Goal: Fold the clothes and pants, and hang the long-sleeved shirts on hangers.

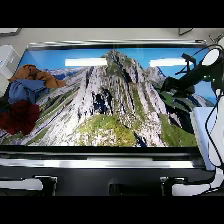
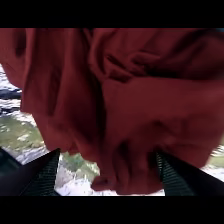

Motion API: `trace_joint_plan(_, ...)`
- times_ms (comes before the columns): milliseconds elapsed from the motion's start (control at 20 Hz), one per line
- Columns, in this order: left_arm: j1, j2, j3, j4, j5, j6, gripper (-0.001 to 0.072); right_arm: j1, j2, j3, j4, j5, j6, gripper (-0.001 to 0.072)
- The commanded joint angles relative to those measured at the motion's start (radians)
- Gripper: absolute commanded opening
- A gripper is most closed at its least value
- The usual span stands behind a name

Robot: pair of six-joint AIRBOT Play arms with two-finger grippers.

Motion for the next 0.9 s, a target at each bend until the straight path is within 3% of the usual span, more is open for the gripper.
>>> trace_joint_plan(0,0.034,-0.084,-0.015,-0.043,0.031,0.047,0.0715,0.001,-0.003,0.000,0.071,0.052,0.041,0.0673)
trace_joint_plan(150,0.030,-0.163,-0.016,-0.162,0.042,0.147,0.0711,0.001,-0.003,0.000,0.104,0.093,0.067,0.0673)
trace_joint_plan(300,0.026,-0.200,-0.016,-0.259,0.039,0.179,0.0694,0.002,-0.003,0.000,0.145,0.156,0.085,0.0673)
trace_joint_plan(350,0.024,-0.199,-0.016,-0.262,0.025,0.182,0.0392,0.002,-0.003,0.000,0.156,0.175,0.085,0.0673)
trace_joint_plan(400,0.024,-0.196,-0.016,-0.263,0.001,0.197,0.0039,0.002,-0.002,0.000,0.166,0.185,0.087,0.0672)
trace_joint_plan(550,0.022,-0.128,-0.004,-0.298,-0.058,0.242,0.0022,0.002,0.009,0.000,0.173,0.194,0.087,0.0672)
trace_joint_plan(750,-0.008,0.157,0.016,-0.521,0.090,0.245,0.0022,0.002,0.018,0.000,0.170,0.166,0.063,0.0671)
trace_joint_plan(850,-0.089,0.347,0.015,-0.595,0.167,0.259,0.0022,0.002,0.018,0.000,0.171,0.145,0.061,0.0671)
